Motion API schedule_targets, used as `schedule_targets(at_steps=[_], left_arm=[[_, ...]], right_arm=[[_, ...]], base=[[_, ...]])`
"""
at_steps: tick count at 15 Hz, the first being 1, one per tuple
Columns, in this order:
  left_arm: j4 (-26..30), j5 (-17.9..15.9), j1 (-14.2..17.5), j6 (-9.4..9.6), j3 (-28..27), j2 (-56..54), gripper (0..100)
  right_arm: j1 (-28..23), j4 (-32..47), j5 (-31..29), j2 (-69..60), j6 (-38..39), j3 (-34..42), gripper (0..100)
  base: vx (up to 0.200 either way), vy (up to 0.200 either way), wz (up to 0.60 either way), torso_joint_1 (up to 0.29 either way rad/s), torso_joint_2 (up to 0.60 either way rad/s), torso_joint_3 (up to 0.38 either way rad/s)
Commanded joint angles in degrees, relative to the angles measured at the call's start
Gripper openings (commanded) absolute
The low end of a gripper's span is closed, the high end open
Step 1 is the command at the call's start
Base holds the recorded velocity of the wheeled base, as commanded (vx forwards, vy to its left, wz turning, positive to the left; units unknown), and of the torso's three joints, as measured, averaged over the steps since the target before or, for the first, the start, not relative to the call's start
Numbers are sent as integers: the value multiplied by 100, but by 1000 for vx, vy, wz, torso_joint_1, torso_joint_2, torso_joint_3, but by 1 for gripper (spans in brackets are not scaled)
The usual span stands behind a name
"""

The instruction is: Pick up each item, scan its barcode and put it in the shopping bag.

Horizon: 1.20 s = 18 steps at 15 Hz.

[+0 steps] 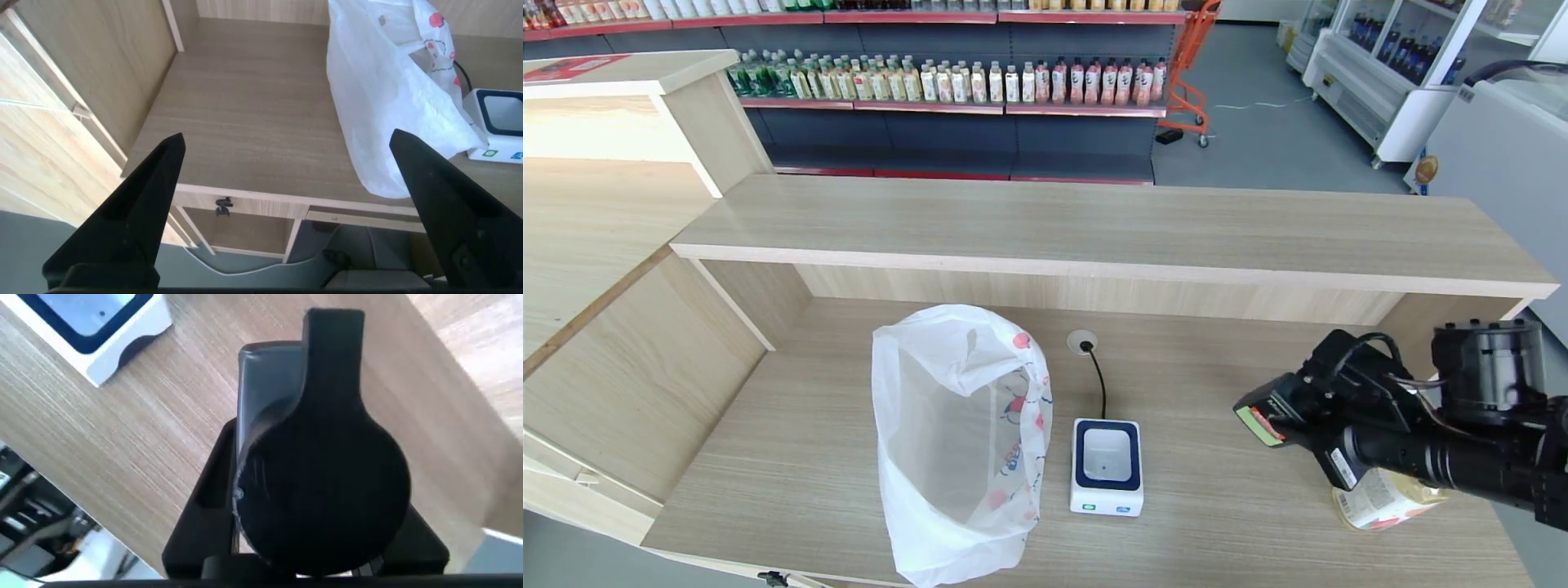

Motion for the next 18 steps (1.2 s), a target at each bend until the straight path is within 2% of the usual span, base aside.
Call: schedule_targets(at_steps=[1, 2, 3, 6, 7, 8, 11, 15, 18], left_arm=[[0, 4, 1, -2, 0, -2, 100], [0, 4, 10, -11, 0, -2, 100], [0, 4, 10, -2, 0, -2, 100], [0, 4, 10, -2, 0, -2, 100], [0, 4, 1, -2, 0, -2, 100], [0, 4, 10, -11, 0, -2, 100], [0, 4, 10, -11, 0, -2, 100], [0, 4, 10, -2, 0, -2, 100], [0, 4, 10, -2, 0, -2, 100]], right_arm=[[-64, -269, 35, -878, -1328, 394, 0], [-135, -296, 88, -983, -2259, 394, 0], [-161, -313, 545, -1089, -3472, 385, 0], [-223, -208, 3085, -799, -7515, 438, 0], [-144, -67, 3524, -641, -8869, 420, 0], [138, 3, 3726, -579, -9668, 429, 0], [744, 451, 3841, -148, -11198, 341, 0], [1061, 302, 4491, 150, -11751, 113, 0], [1456, -164, 4500, 265, -11743, -10, 0]], base=[[0, 0, 0, 0, 0, 0], [0, 0, 0, 0, 0, 0], [0, 0, 0, 0, 0, 0], [0, 0, 0, 0, 0, 0], [0, 0, 0, 0, 0, 0], [0, 0, 0, 0, 0, 0], [0, 0, 0, 0, 0, 0], [0, 0, 0, 0, 0, 0], [0, 0, 0, 0, 0, 0]])
